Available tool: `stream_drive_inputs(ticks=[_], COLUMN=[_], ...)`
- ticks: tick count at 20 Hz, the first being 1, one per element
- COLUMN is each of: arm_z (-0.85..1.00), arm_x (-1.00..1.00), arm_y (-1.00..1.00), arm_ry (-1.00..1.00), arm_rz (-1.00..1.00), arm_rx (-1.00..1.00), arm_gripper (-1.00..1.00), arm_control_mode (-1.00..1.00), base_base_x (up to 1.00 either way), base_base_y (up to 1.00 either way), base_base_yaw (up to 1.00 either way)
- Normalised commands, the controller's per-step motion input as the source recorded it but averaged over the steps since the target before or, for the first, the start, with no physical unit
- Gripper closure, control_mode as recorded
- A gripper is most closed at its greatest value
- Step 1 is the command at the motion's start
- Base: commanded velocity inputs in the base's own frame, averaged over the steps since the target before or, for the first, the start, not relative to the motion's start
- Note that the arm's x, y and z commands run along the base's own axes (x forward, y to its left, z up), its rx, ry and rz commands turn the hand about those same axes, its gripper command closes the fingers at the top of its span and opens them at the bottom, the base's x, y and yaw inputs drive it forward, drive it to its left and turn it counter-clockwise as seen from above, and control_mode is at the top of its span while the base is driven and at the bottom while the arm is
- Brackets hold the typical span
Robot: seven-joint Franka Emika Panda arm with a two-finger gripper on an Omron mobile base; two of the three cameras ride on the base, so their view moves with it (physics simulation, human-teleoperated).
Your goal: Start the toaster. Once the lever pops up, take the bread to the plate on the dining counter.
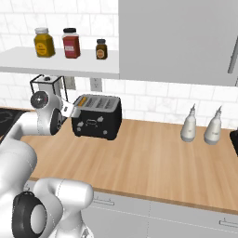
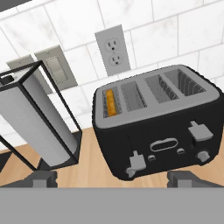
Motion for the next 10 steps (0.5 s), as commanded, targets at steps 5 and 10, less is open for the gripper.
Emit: stream_drive_inputs(ticks=[5, 10], arm_z=[0.00, 0.00], arm_x=[0.00, 0.00], arm_y=[0.00, 0.00], arm_ry=[0.00, 0.00], arm_rz=[0.00, 0.00], arm_rx=[0.00, 0.00], arm_gripper=[-1.00, -1.00], arm_control_mode=[-1.00, -1.00], base_base_x=[0.00, 0.00], base_base_y=[0.00, 0.00], base_base_yaw=[0.00, 0.00])
